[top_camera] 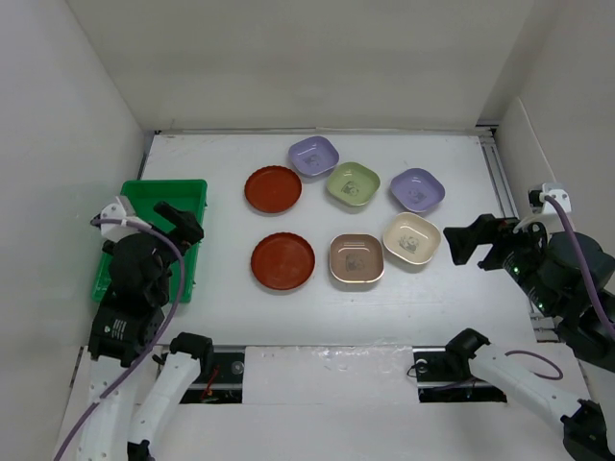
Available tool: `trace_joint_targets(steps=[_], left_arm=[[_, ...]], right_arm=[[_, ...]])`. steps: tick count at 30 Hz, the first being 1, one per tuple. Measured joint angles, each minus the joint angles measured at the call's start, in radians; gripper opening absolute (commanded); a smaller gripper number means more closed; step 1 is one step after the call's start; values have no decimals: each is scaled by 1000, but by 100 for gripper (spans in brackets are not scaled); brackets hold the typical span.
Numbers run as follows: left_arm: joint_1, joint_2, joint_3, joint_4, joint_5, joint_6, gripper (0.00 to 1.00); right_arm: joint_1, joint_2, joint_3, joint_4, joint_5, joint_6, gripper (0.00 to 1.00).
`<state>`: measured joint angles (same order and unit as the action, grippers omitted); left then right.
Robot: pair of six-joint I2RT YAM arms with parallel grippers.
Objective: Place the plates into the plastic bin on the countertop
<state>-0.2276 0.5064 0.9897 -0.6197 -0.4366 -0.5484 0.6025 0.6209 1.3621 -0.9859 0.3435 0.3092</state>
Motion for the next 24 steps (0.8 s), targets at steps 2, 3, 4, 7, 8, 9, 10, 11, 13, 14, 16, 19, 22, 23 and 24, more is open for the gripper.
trace_joint_targets(steps=[2, 3, 4, 7, 8, 9, 10, 11, 13, 14, 16, 19, 22, 23, 24], left_arm=[[0, 47, 3, 14, 81, 15, 100], [0, 86, 4, 27, 129, 20, 100], [0, 139, 3, 48, 179, 25, 100], [-12, 286, -26, 138, 307, 19, 100], [-37, 333, -53, 167, 320, 10, 100], [-76, 370, -79, 176, 322, -3, 100], [-117, 397, -99, 175, 319, -15, 100], [-170, 424, -116, 171, 309, -30, 100], [-279, 475, -129, 155, 256, -69, 100], [-323, 504, -129, 149, 232, -93, 100], [-388, 558, -132, 145, 180, -142, 100], [-436, 600, -176, 138, 117, -235, 100], [-452, 605, -244, 131, 77, -315, 98], [-453, 605, -268, 128, 66, -340, 98], [-453, 605, -291, 128, 59, -360, 97]], right_arm=[[0, -1, -6, 4, -5, 0, 100], [0, -1, -10, 8, -8, 0, 100], [0, 0, -17, 14, -12, 0, 100], [0, 3, -38, 30, -33, 0, 100], [0, 3, -46, 32, -42, 0, 100], [0, 5, -55, 35, -50, 0, 100], [0, 6, -64, 40, -57, -1, 100], [0, 6, -74, 45, -64, 0, 100], [0, 8, -91, 53, -75, 0, 100], [0, 10, -98, 54, -82, 0, 100], [0, 12, -103, 56, -94, 0, 100], [0, 7, -114, 75, -113, -1, 100], [0, -5, -123, 79, -127, -1, 100], [0, -8, -123, 79, -129, -1, 100], [0, -11, -124, 81, -134, -2, 100]])
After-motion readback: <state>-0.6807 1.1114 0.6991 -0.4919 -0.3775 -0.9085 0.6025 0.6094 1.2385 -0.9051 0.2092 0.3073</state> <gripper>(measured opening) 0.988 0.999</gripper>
